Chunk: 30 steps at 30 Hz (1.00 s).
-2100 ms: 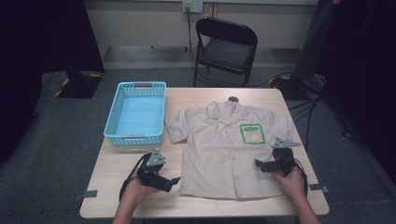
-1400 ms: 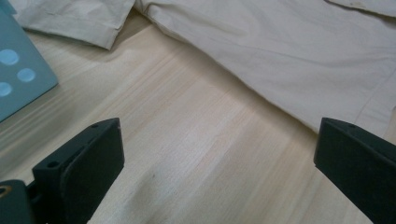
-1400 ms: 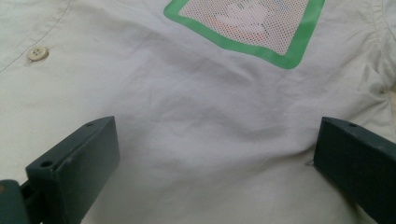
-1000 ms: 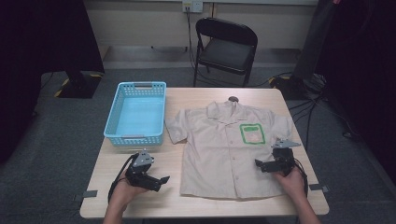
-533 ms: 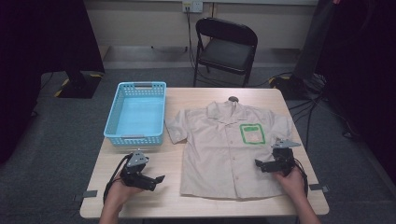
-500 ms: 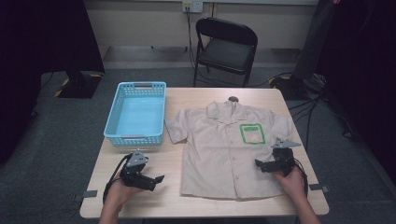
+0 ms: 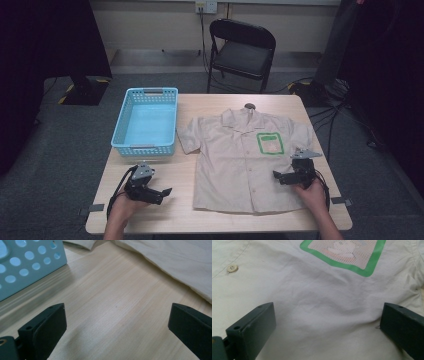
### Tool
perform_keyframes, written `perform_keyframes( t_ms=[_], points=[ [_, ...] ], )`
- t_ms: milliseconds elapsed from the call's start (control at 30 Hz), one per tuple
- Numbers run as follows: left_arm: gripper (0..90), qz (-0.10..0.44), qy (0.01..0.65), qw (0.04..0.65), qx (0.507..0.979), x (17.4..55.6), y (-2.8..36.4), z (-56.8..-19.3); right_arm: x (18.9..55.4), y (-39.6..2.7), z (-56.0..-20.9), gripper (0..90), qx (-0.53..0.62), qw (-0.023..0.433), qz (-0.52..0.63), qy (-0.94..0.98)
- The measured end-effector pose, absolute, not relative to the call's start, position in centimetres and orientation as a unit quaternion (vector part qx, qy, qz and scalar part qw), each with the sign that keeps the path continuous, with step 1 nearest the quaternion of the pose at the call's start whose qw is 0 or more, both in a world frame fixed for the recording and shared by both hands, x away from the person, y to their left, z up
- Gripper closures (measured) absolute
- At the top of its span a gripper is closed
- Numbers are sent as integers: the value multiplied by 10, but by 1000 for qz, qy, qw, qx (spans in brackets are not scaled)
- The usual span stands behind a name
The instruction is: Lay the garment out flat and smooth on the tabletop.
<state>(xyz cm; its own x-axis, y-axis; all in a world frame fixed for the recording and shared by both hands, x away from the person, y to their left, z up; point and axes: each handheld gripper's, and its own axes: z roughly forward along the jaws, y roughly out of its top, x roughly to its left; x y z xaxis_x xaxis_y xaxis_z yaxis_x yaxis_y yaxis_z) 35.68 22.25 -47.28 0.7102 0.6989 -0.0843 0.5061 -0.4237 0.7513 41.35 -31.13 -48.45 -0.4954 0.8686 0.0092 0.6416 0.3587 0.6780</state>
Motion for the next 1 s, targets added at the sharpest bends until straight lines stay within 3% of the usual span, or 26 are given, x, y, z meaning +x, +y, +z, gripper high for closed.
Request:
perform_keyframes(
  t_ms=[1000],
  points=[
    [3,134,339,355,861,356,225,-488,414,-311,-485,0,469,179,317,805]
  ],
)
